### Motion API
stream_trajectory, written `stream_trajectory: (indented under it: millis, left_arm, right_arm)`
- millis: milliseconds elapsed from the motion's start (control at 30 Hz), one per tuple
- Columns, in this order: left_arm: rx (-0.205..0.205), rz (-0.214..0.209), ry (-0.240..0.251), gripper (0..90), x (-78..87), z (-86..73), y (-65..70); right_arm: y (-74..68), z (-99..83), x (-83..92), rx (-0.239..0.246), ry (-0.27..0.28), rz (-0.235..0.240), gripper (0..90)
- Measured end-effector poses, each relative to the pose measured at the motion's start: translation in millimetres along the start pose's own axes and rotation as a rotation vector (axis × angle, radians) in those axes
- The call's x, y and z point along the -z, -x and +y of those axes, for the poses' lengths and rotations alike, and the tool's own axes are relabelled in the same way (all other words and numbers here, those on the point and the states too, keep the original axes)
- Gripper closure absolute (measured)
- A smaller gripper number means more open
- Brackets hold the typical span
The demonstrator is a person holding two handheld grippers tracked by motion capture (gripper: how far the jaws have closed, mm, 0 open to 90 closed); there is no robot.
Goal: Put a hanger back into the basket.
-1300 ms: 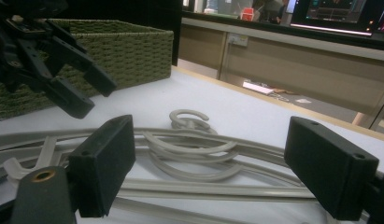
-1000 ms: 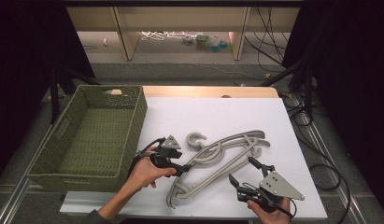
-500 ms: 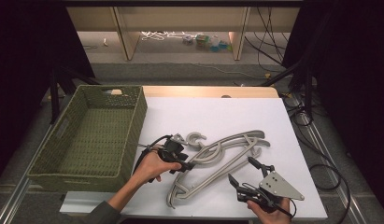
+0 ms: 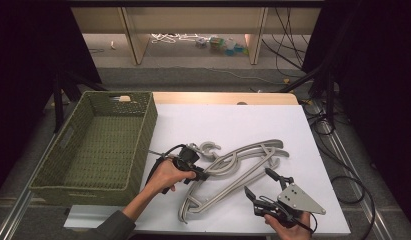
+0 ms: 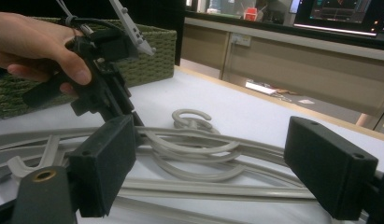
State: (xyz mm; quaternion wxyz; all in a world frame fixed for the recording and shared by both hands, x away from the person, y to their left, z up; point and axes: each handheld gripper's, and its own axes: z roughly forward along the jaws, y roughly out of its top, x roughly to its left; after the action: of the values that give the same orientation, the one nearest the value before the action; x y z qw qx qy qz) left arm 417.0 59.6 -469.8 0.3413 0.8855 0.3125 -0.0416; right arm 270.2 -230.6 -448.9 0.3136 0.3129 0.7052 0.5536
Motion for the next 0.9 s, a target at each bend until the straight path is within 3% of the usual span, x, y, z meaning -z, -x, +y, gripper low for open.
stream_trajectory:
  millis: [167,400,767,900]
  left_arm:
    - [-0.001,-0.013,-0.005,73.5,0.7,0.1,-3.3]
    - [0.014,0.013,-0.001,74.6,3.7,1.0,-0.8]
    - [0.079,0.02,0.099,79.7,20.3,2.5,-5.0]
    - [0.067,0.022,0.115,80.6,24.2,2.7,-5.7]
  right_arm:
    - [-0.1,-0.1,-0.2,0.001,0.004,0.0,17.9]
    - [-0.3,0.0,0.0,0.002,0.003,0.0,17.9]
    - [0.3,0.2,-0.6,0.021,0.012,-0.003,17.9]
    - [0.0,0.2,-0.7,0.02,0.016,-0.001,17.8]
